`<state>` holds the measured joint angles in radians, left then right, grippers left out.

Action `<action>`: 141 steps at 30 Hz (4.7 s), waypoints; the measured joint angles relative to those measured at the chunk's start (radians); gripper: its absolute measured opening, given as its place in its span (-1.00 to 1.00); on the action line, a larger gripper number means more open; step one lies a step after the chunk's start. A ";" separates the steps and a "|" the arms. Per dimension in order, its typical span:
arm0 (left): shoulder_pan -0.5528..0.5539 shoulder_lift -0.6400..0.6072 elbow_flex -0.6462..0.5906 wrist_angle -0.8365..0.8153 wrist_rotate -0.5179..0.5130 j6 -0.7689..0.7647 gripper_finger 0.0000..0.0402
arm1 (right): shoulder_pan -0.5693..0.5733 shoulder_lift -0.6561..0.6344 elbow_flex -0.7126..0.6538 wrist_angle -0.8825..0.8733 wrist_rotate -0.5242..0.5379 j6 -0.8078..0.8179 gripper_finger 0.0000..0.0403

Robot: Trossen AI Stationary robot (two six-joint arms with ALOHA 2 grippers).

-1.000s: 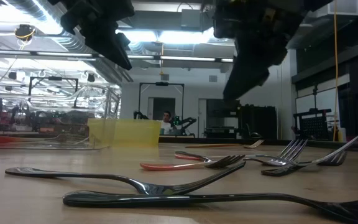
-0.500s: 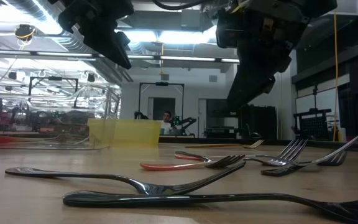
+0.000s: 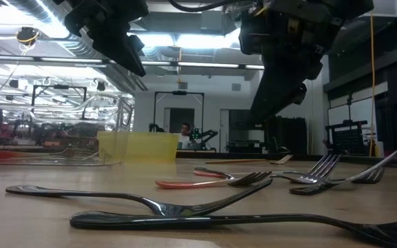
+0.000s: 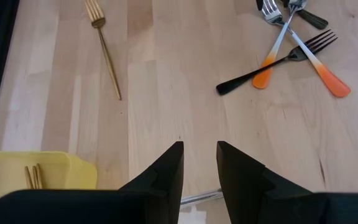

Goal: Sort silverware by color (type)
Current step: Put the orange fork into the transparent bin

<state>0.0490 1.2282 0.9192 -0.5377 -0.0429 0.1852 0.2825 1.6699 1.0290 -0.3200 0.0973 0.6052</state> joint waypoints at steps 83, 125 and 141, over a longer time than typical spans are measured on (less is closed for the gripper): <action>0.000 0.000 0.000 0.016 0.000 0.001 -0.55 | -0.001 0.205 -0.001 0.105 -0.098 0.016 -0.99; 0.000 0.000 0.000 0.048 0.000 0.000 -0.55 | -0.002 0.096 0.000 -0.152 0.079 -0.147 -1.00; 0.001 0.000 0.000 0.088 0.000 0.000 -0.55 | -0.001 0.072 0.132 -0.433 0.360 -0.272 -1.00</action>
<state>0.0502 1.2278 0.9195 -0.4501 -0.0429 0.1856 0.2813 1.7416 1.1610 -0.7530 0.4570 0.3336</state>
